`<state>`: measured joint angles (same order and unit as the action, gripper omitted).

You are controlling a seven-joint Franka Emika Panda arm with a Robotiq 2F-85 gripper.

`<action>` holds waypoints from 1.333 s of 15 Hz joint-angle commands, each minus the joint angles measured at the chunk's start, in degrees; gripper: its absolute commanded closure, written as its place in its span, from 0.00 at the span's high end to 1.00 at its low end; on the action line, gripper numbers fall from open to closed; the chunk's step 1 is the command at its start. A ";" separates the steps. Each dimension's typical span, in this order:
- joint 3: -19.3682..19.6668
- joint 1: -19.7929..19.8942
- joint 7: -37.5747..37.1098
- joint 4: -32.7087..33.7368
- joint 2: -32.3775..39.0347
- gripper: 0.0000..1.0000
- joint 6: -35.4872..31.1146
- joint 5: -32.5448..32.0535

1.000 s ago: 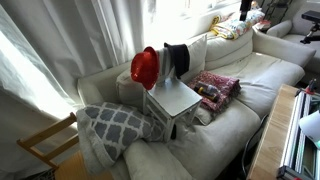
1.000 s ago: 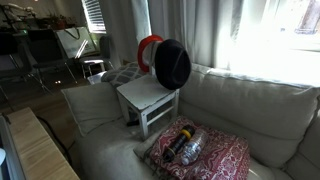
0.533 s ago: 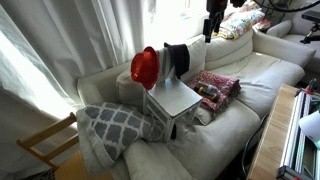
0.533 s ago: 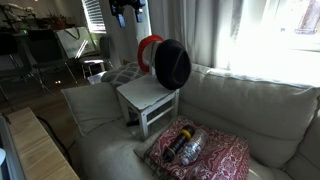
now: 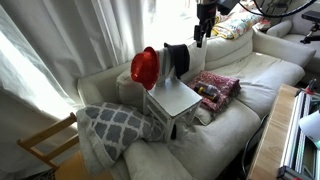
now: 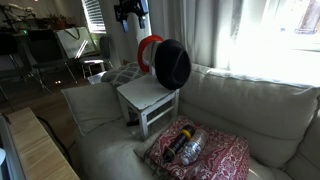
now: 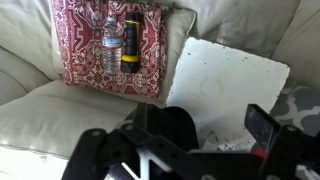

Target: Put the black and red hats on the seat of the white chair.

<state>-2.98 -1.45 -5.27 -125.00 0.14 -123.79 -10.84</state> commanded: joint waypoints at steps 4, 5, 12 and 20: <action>0.24 -0.35 0.71 0.42 0.88 1.00 -0.22 1.33; 0.11 -0.49 -1.57 1.07 2.46 1.00 -1.42 1.08; 0.60 -1.92 -11.27 7.38 12.72 1.00 -12.87 0.46; 4.31 -5.09 -17.56 18.53 23.44 1.00 -15.01 -2.58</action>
<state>-1.26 -4.25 -19.58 -111.23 19.27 -138.45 -11.15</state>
